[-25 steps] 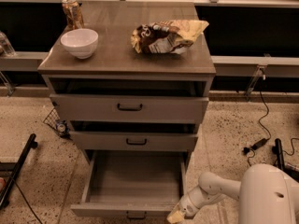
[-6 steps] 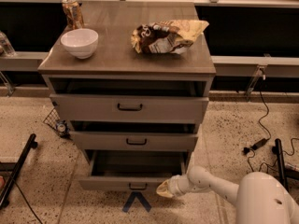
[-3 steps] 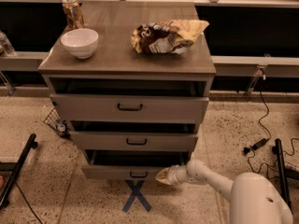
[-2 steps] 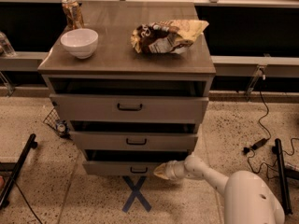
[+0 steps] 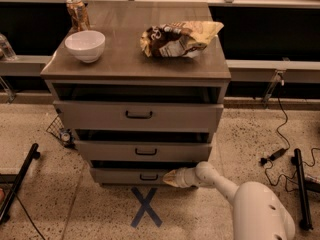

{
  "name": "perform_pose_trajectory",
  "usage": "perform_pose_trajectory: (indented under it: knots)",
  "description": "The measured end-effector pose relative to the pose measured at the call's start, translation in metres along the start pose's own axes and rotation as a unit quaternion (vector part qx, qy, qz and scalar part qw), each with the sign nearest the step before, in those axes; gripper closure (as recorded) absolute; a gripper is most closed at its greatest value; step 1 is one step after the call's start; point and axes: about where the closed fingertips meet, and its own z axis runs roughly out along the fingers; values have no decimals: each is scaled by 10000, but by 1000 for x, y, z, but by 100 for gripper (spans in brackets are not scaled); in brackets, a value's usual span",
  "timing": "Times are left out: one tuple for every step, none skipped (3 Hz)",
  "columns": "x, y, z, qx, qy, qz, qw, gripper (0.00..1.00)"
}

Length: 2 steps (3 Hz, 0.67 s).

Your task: Close bottom drawer

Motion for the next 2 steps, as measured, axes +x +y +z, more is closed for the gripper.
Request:
perform_pose_trajectory:
  knots:
    - [7,-6,1,23,-76,119,9999,100]
    - [8,-5,1,34,-106,141,9998,100]
